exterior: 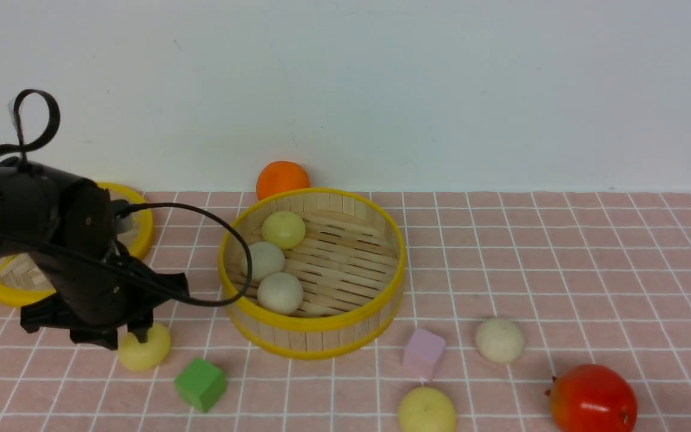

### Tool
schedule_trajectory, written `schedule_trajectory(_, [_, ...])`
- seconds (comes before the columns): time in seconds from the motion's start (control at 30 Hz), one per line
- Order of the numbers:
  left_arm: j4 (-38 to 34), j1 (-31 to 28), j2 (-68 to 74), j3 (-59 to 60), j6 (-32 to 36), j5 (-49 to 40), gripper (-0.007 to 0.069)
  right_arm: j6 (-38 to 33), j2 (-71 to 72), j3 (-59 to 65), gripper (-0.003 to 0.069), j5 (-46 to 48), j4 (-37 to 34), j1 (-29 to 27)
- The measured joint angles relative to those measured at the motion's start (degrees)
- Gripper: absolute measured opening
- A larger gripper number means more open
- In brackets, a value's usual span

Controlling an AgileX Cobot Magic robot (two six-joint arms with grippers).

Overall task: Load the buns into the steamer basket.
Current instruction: Use the left arm to grab a steamed stuffed bun, then use the left arm to put the steamed stuffed bun into the steamer

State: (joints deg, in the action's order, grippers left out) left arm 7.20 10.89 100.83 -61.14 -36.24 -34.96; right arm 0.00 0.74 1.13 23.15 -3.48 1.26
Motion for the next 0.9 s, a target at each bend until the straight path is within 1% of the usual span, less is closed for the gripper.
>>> schedule_trajectory(0.17, [-2.1,0.0,1.9,-0.2,2.2,1.5,0.0281,0.0,0.0,0.0,0.0240,0.0,0.0,0.0])
schedule_trajectory(0.33, [-2.5,0.0,2.9,-0.4,3.5,1.8,0.0258,0.0,0.0,0.0,0.0240,0.0,0.0,0.0])
schedule_trajectory(0.37, [-2.5,0.0,2.9,-0.5,3.9,1.8,0.0224,0.0,0.0,0.0,0.0240,0.0,0.0,0.0])
schedule_trajectory(0.4, [-2.5,0.0,2.9,-0.5,3.9,1.8,0.0219,0.0,0.0,0.0,0.0240,0.0,0.0,0.0])
schedule_trajectory(0.43, [-2.5,0.0,2.9,-0.5,4.0,1.8,0.0169,0.0,0.0,0.0,0.0240,0.0,0.0,0.0])
schedule_trajectory(0.47, [-2.5,0.0,2.7,-0.5,4.3,1.6,0.0137,0.0,0.0,0.0,0.0240,0.0,0.0,0.0])
schedule_trajectory(0.5, [-2.5,0.0,2.6,-1.0,4.9,0.8,0.0083,0.0,0.0,0.0,0.0240,0.0,0.0,0.0])
schedule_trajectory(0.57, [-2.5,0.0,2.1,-2.6,6.4,-1.5,0.0012,0.0,0.0,0.0,0.0240,0.0,0.0,0.0])
schedule_trajectory(0.6, [-2.5,0.0,2.1,-2.6,6.6,-1.9,0.0013,0.0,0.0,0.0,0.0240,0.0,0.0,0.0])
schedule_trajectory(0.7, [-3.0,0.0,0.6,-7.6,8.8,-8.1,0.0013,0.0,0.0,0.0,0.0240,0.0,0.0,0.0])
schedule_trajectory(0.77, [-4.2,0.0,-1.1,-11.0,9.8,-10.7,0.0013,0.0,0.0,0.0,0.0240,0.0,0.0,0.0])
schedule_trajectory(0.83, [-6.9,0.6,-3.6,-14.5,11.6,-12.2,0.0013,0.0,0.0,0.0,0.0240,0.0,0.0,0.0])
schedule_trajectory(0.9, [-11.1,2.8,-6.2,-17.5,14.4,-12.1,0.0013,0.0,0.0,0.0,0.0240,0.0,0.0,0.0])
